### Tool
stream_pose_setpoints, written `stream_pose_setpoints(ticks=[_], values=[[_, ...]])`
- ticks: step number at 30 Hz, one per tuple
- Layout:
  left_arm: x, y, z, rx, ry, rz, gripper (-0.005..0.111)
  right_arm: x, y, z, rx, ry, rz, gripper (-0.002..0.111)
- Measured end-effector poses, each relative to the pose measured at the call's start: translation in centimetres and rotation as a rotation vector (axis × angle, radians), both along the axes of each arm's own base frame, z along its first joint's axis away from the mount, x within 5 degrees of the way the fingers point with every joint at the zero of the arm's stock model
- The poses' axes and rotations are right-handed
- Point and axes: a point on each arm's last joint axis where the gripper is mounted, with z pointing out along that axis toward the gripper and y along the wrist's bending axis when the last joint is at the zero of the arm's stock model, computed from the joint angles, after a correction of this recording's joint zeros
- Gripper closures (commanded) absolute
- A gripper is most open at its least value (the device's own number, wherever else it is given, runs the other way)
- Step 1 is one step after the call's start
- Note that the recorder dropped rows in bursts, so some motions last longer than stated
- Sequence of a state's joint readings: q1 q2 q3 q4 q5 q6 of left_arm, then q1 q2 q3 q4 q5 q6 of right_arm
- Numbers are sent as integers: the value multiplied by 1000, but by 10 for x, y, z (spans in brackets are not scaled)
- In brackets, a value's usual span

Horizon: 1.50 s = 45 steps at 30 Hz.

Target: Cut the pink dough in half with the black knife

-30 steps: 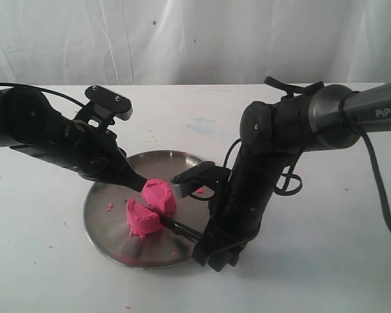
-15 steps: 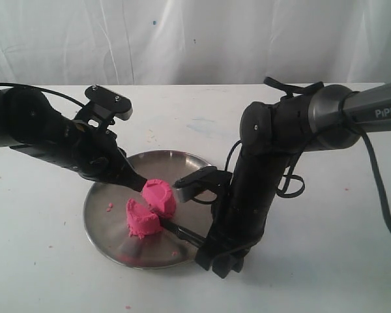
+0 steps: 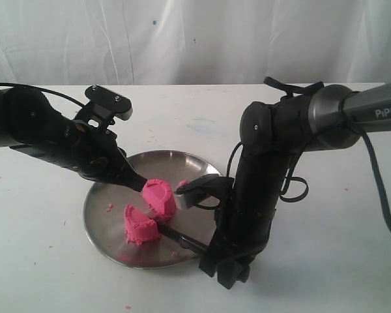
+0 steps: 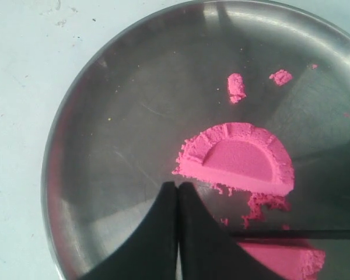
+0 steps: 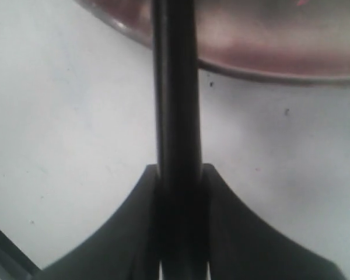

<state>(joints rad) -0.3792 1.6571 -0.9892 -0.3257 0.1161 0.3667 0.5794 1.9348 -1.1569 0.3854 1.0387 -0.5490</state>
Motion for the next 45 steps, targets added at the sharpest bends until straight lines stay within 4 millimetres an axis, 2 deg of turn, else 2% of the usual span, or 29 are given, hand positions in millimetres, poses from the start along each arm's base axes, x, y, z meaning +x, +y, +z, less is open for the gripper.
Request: stream_pose_setpoints(ticks=[28,45], values=[[0,0,0,0,0,0,107,18,-3,-4,-59,-176,-124,108],[1,0,1,-3,-19,6,107,18,0,-3,-29,-169,-164,108]])
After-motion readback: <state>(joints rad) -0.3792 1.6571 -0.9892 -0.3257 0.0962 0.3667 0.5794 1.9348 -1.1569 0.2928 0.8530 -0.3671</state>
